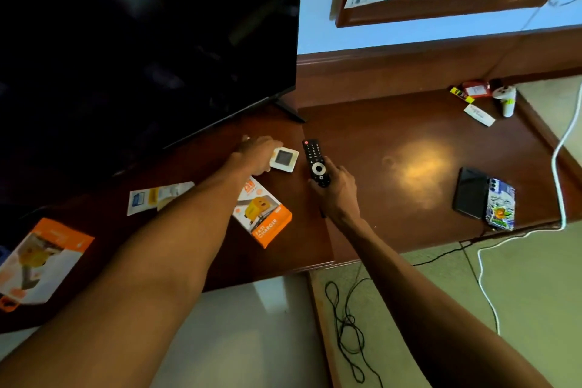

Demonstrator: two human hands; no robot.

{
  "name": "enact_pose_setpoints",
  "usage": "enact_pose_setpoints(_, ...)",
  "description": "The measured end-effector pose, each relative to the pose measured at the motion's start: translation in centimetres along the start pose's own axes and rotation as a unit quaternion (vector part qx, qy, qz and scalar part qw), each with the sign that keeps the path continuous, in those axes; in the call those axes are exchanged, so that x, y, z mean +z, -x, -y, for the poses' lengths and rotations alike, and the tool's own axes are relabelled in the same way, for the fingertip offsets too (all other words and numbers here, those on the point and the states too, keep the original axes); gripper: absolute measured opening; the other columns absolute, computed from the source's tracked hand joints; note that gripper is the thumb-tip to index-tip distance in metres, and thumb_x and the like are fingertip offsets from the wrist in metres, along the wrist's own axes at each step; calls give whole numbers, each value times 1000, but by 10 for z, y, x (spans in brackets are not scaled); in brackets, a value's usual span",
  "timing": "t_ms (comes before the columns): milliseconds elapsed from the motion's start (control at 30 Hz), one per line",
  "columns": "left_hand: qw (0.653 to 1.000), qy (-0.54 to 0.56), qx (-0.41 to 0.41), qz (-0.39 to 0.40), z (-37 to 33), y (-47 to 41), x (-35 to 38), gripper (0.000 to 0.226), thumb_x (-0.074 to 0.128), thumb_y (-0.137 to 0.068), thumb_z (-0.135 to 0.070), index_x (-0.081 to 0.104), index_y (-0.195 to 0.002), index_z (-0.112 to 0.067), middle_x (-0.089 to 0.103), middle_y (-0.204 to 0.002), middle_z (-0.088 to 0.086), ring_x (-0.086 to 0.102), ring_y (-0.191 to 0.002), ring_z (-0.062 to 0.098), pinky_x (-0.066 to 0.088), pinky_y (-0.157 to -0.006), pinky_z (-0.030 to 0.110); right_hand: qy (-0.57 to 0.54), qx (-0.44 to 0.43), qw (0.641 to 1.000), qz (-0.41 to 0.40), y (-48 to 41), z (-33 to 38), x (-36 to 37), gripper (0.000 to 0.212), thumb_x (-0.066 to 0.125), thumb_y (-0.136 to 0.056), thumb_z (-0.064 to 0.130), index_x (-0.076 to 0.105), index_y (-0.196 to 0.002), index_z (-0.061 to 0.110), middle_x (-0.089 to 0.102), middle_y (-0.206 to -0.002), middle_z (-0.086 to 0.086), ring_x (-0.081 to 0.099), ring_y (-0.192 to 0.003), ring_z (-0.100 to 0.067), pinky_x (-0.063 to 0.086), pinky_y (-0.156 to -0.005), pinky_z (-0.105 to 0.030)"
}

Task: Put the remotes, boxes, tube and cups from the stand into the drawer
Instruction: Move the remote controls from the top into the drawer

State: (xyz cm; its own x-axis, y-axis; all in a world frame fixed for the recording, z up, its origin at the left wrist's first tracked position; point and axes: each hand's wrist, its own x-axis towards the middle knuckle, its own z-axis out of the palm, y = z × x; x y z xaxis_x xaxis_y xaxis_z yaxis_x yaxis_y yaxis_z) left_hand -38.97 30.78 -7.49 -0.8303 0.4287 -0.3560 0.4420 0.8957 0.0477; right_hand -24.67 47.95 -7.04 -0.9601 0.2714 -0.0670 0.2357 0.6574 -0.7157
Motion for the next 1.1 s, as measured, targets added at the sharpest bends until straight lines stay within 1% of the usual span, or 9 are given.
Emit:
enact_pose_setpoints(167,992,78,-33,-95,-3,19,-8,69,78,-78,-21,46,-139,-24,53,-131,6,48,-124,29,38,-101,48,-20,-24,999,-27,1,11,-7,61,69,-84,26,48,-141,21,61,-106,-11,57,-92,-21,41,-77,-27)
enact_pose_setpoints(300,953,196,-42,-225,6,61,-42,75,77,-80,-27,42,-145,-20,52,-137,8,48,-126,29,40,-102,44,-52,-44,996,-63,4,35,-20,61,69,-85,28,48,-142,23,61,-107,-6,57,-92,-14,47,-78,-24)
enact_pose_setpoints(400,938,195,-47,-282,27,117,-77,80,75,-81,-38,34,-149,-28,56,-132,6,51,-117,29,45,-94,49,-85,-67,991,-77,11,70,-26,64,72,-84,27,48,-143,21,62,-112,-6,57,-93,-9,46,-76,-11)
enact_pose_setpoints(467,927,194,-58,-314,45,164,-94,79,72,-81,-43,34,-149,-31,57,-129,4,53,-114,26,46,-92,46,-117,-94,985,-82,19,102,-26,64,74,-81,28,50,-141,23,63,-114,-5,62,-96,-11,56,-83,-23)
enact_pose_setpoints(533,915,204,-77,-339,66,215,-103,77,72,-81,-44,36,-148,-31,57,-132,1,53,-116,24,47,-93,44,-155,-113,978,-79,33,137,-18,62,74,-79,27,52,-137,24,65,-118,-6,66,-100,-15,58,-88,-37)
enact_pose_setpoints(667,896,235,-129,-355,116,318,-93,77,73,-81,-45,37,-148,-31,56,-134,1,53,-119,22,49,-95,44,-176,-167,970,-36,83,210,18,59,72,-78,35,54,-133,31,67,-115,0,66,-102,-11,57,-90,-40)
enact_pose_setpoints(800,875,264,-175,-366,157,412,-60,76,73,-81,-46,39,-147,-30,58,-131,1,57,-117,22,50,-94,39,-182,-217,959,4,153,263,67,58,74,-78,30,54,-133,29,70,-112,0,67,-101,-12,56,-91,-39)
enact_pose_setpoints(967,848,308,-229,-366,199,506,-1,84,64,-70,-69,43,-143,-32,65,-128,0,63,-111,22,54,-89,43,-157,-241,956,62,239,280,131,61,73,-78,35,51,-135,28,69,-118,2,67,-102,-9,57,-89,-36)
enact_pose_setpoints(1100,832,328,-263,-361,218,553,61,80,66,-65,-72,57,-132,-28,72,-112,-1,68,-97,20,54,-77,31,-133,-256,953,91,305,268,180,52,75,-78,26,58,-127,26,71,-106,2,66,-93,-10,55,-80,-29)
